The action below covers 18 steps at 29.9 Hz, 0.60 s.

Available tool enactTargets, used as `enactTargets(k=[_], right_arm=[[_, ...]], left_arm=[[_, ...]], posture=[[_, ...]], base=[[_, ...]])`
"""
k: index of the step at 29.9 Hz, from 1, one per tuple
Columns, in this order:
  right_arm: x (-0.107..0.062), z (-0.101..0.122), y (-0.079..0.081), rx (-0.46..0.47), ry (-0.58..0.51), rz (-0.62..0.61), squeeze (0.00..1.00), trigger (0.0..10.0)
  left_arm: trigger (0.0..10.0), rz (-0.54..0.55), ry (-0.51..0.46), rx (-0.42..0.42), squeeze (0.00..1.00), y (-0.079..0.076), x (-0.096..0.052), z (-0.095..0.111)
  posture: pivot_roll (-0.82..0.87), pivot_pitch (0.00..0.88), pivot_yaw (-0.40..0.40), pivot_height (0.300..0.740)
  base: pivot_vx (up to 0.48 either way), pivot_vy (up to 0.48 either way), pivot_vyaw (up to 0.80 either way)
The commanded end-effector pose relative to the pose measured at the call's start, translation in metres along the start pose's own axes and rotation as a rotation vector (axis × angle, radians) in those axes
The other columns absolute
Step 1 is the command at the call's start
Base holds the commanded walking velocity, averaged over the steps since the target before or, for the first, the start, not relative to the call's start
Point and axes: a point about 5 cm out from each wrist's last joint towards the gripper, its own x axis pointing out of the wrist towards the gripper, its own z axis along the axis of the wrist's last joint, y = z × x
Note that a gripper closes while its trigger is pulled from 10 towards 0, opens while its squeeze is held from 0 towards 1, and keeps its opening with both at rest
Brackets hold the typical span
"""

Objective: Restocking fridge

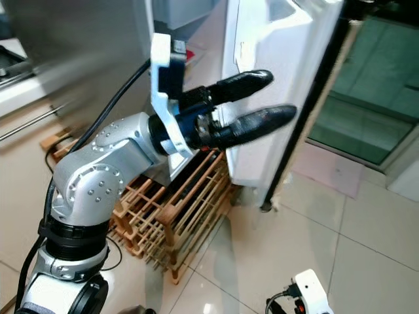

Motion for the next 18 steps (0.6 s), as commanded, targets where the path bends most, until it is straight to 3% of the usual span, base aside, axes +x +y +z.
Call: enactTargets(k=[1, 3, 4, 5, 6, 10, 11, 14, 16, 18], right_arm=[[0.0, 0.007, -0.004, -0.025, -0.032, -0.023, 0.0, 10.0], [0.003, 0.014, -0.003, -0.037, -0.082, -0.029, 0.0, 10.0], [0.003, 0.014, -0.003, -0.037, -0.082, -0.029, 0.0, 10.0], [0.005, 0.032, -0.002, -0.041, -0.169, -0.019, 0.0, 10.0], [0.005, 0.04, 0.0, -0.044, -0.204, -0.008, 0.0, 10.0], [0.001, 0.076, 0.009, -0.098, -0.355, 0.032, 0.0, 10.0], [0.001, 0.076, 0.009, -0.098, -0.355, 0.032, 0.0, 10.0], [-0.012, 0.11, 0.008, -0.116, -0.509, -0.024, 0.0, 10.0], [0.03, 0.141, 0.019, -0.075, -0.532, -0.054, 0.0, 10.0], [0.048, 0.155, 0.03, -0.072, -0.535, -0.061, 0.0, 10.0]], left_arm=[[10.0, 0.045, 0.011, 0.02, 0.0, 0.006, -0.003, 0.001], [10.0, 0.182, 0.07, 0.072, 0.0, 0.02, -0.017, -0.007], [10.0, 0.182, 0.07, 0.072, 0.0, 0.02, -0.017, -0.007], [10.0, 0.352, 0.142, 0.112, 0.0, 0.037, -0.036, -0.019], [10.0, 0.412, 0.175, 0.138, 0.0, 0.042, -0.044, -0.025], [10.0, 0.602, 0.305, 0.303, 0.0, 0.048, -0.079, -0.044], [10.0, 0.602, 0.305, 0.303, 0.0, 0.048, -0.079, -0.044], [10.0, 0.757, 0.273, 0.311, 0.0, 0.047, -0.112, -0.047], [10.0, 0.828, 0.287, 0.335, 0.0, 0.044, -0.129, -0.051], [10.0, 0.866, 0.291, 0.348, 0.0, 0.039, -0.14, -0.054]], posture=[[-0.03, 0.014, -0.009, 0.74], [-0.03, 0.015, -0.003, 0.74], [-0.03, 0.015, -0.003, 0.74], [-0.02, 0.013, -0.002, 0.74], [-0.02, 0.014, -0.002, 0.74], [-0.01, 0.01, -0.001, 0.74], [-0.01, 0.01, -0.001, 0.74], [-0.01, 0.004, 0.0, 0.74], [0.0, 0.003, 0.002, 0.74], [0.01, 0.001, 0.001, 0.74]], base=[[0.0, 0.0, 0.0], [0.0, 0.0, 0.0], [0.0, 0.0, 0.0], [0.0, 0.0, 0.0], [0.0, 0.0, 0.0], [0.0, 0.0, 0.0], [0.0, 0.0, 0.0], [0.0, 0.0, 0.0], [0.0, 0.0, 0.0], [0.0, 0.0, 0.0]])
